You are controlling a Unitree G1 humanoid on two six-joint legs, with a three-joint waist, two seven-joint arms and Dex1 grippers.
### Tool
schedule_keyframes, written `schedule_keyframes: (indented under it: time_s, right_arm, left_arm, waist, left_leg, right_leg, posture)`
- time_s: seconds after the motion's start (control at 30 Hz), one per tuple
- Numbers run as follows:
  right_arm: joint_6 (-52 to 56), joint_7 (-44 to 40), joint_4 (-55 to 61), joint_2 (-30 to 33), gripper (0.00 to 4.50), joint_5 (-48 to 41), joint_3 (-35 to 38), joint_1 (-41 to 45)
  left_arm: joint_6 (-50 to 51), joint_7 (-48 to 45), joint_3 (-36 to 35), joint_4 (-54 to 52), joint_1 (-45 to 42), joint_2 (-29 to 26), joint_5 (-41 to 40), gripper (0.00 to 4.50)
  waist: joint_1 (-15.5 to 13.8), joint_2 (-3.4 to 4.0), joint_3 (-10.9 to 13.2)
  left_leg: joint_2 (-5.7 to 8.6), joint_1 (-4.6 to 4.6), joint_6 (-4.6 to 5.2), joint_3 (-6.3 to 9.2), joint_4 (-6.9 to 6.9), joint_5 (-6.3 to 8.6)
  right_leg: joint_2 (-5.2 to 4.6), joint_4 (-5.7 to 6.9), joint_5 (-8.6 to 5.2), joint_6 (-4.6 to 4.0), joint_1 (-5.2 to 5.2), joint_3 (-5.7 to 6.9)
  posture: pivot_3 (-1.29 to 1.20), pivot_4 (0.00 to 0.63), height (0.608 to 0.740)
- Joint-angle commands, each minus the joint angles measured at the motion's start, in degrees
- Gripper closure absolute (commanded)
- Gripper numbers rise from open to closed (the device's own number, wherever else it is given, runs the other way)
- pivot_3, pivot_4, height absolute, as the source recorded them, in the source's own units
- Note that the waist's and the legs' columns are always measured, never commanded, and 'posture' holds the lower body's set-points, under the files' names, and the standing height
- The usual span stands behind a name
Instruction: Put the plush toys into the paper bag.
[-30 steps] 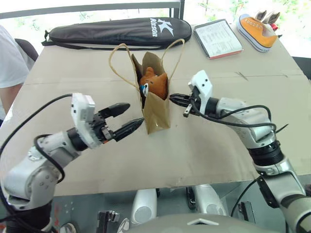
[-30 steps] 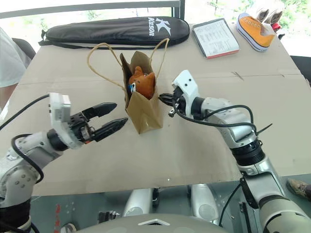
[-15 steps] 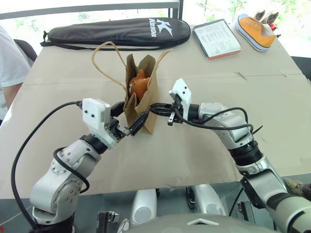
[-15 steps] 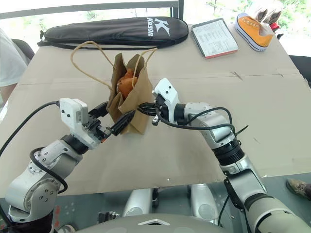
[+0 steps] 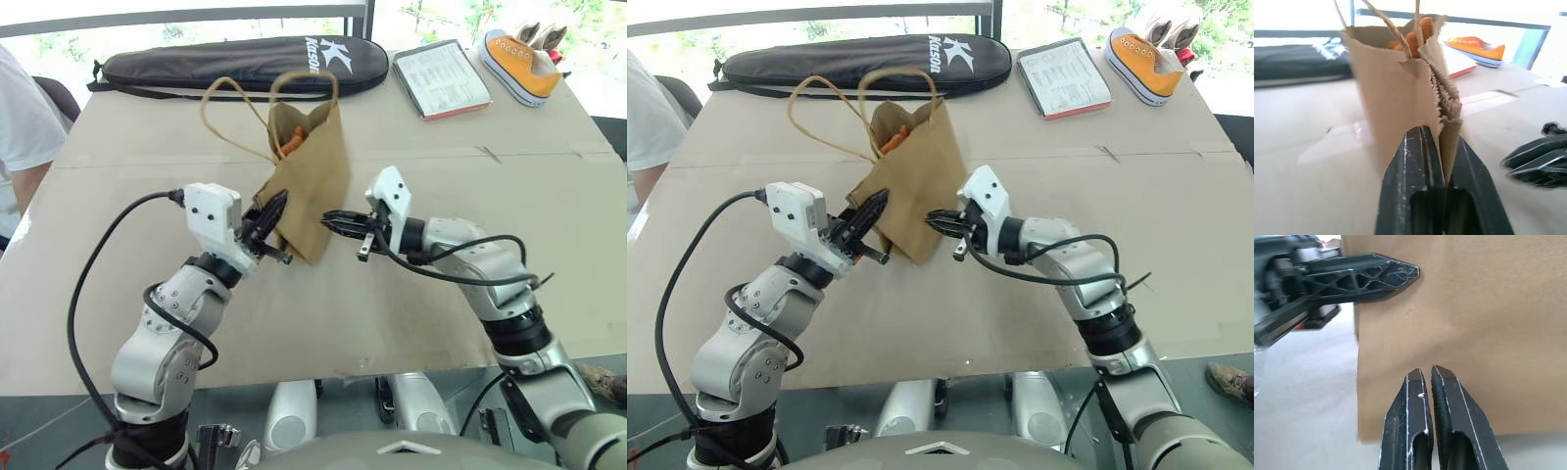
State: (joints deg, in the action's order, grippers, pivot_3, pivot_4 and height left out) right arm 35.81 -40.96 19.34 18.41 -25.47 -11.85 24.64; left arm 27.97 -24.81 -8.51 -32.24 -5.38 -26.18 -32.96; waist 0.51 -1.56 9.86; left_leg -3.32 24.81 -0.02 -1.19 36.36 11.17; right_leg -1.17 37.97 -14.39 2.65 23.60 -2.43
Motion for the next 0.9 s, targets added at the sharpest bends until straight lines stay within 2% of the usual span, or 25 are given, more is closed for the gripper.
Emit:
schedule_keyframes:
  time_s: [0.03,0.17,0.23,0.27,0.4,0.47,0.57,0.67,0.7,0.73,0.77,0.83,0.9]
  right_arm:
    - [1.0,-2.7,13.5,7.5,3.23,-5.0,7.8,-6.9]
    - [2.4,-2.2,22.3,14.5,1.31,-9.7,17.1,-17.0]
    - [2.2,-2.4,25.5,17.5,0.36,-10.4,21.4,-21.8]
    - [1.8,-2.3,26.8,18.5,0.03,-10.3,23.2,-23.9]
    - [0.6,-0.1,32.0,19.9,0.03,-9.5,29.3,-32.1]
    - [0.0,1.8,34.3,19.7,0.03,-7.7,29.9,-35.0]
    - [-0.6,3.5,34.9,19.1,0.00,-8.0,29.6,-35.9]
    - [-1.3,3.5,34.0,19.6,0.00,-8.1,29.0,-35.7]
    - [-1.6,3.4,33.5,19.9,0.00,-8.2,29.0,-35.5]
    - [-1.9,3.2,33.1,20.0,0.00,-8.2,29.1,-35.6]
    - [-2.4,2.7,32.3,20.3,0.00,-8.1,29.4,-35.4]
    - [-3.6,1.2,29.8,21.1,0.00,-8.1,30.6,-34.8]
    - [-4.6,-0.1,27.4,21.5,0.00,-9.4,32.5,-34.2]
  left_arm:
    - [-5.1,-23.0,-2.4,8.8,-7.1,-6.3,-8.0,4.50]
    - [-11.7,-47.0,1.7,27.3,-18.6,-13.4,-5.5,4.50]
    - [-17.0,-55.8,5.2,37.8,-25.0,-14.0,-1.8,4.50]
    - [-21.0,-58.6,6.5,43.0,-28.2,-13.2,0.6,4.50]
    - [-35.8,-65.0,11.1,64.0,-40.4,-8.9,9.7,4.50]
    - [-42.6,-67.2,13.5,72.1,-43.9,-8.3,11.1,4.50]
    - [-46.7,-67.7,15.3,77.8,-46.5,-8.2,9.8,3.52]
    - [-46.7,-67.7,14.3,81.0,-47.8,-8.1,9.9,2.26]
    - [-46.1,-67.7,13.3,81.5,-47.9,-8.1,10.2,1.72]
    - [-45.8,-67.7,12.7,81.7,-47.8,-8.0,10.5,1.43]
    - [-43.7,-67.2,11.7,79.9,-46.8,-8.7,9.8,0.84]
    - [-33.5,-63.8,9.3,70.6,-41.2,-12.2,7.0,0.15]
    - [-22.9,-58.4,5.6,58.2,-33.5,-15.6,3.4,0.04]
  waist:
    - [-0.2,0.01,0.0]
    - [-0.1,0.00,0.0]
    - [0.3,0.04,0.0]
    - [0.2,0.04,0.0]
    - [0.8,-0.05,0.0]
    - [-0.3,-0.12,0.0]
    - [0.3,-0.12,0.0]
    - [0.4,-0.13,0.0]
    - [0.3,-0.13,0.0]
    - [0.3,-0.13,0.0]
    - [0.3,-0.13,0.0]
    - [0.6,-0.13,0.0]
    - [1.5,-0.13,0.0]
  left_leg:
    - [0.00,0.00,0.00,0.02,0.00,0.00]
    - [0.04,0.01,0.00,-0.07,0.02,0.00]
    - [0.03,-0.05,0.00,-0.10,0.03,0.00]
    - [0.04,-0.06,0.00,-0.10,0.03,0.00]
    - [0.03,-0.01,0.01,-0.04,0.08,0.00]
    - [0.06,0.06,0.02,0.07,0.10,0.00]
    - [0.02,0.05,0.03,0.04,0.10,0.00]
    - [0.02,0.05,0.03,-0.02,0.14,0.00]
    - [0.02,0.04,0.03,-0.02,0.15,0.00]
    - [0.02,0.04,0.03,0.02,0.15,0.00]
    - [0.02,0.04,0.03,0.02,0.15,0.00]
    - [0.02,0.05,0.03,0.02,0.16,0.00]
    - [-0.02,0.00,0.03,-0.05,0.12,0.01]
  right_leg:
    - [0.00,-0.04,-0.01,-0.02,0.00,0.04]
    - [-0.06,-0.13,-0.13,-0.18,-0.02,-0.01]
    - [-0.03,-0.11,-0.14,-0.16,-0.02,-0.07]
    - [-0.03,-0.10,-0.14,-0.16,-0.04,-0.09]
    - [0.04,-0.10,-0.12,-0.10,-0.05,-0.08]
    - [0.06,-0.05,-0.04,0.07,-0.04,0.02]
    - [0.11,-0.07,-0.04,0.09,-0.04,-0.09]
    - [0.09,-0.06,-0.04,0.11,-0.05,-0.14]
    - [0.09,-0.04,-0.04,0.11,-0.05,-0.14]
    - [0.10,-0.02,-0.04,0.12,-0.05,-0.11]
    - [0.10,-0.02,-0.04,0.11,-0.05,-0.10]
    - [0.09,-0.03,-0.04,0.11,-0.05,-0.10]
    - [0.08,-0.01,-0.02,0.07,-0.05,-0.21]
  posture:
    - [0.00,0.150,0.740]
    - [0.00,0.150,0.740]
    - [0.00,0.150,0.740]
    - [0.00,0.150,0.740]
    - [0.00,0.150,0.740]
    - [0.00,0.150,0.740]
    - [0.00,0.150,0.740]
    - [0.00,0.150,0.740]
    - [0.00,0.150,0.740]
    - [0.00,0.150,0.740]
    - [0.00,0.150,0.740]
    - [0.00,0.150,0.740]
    - [0.00,0.150,0.740]
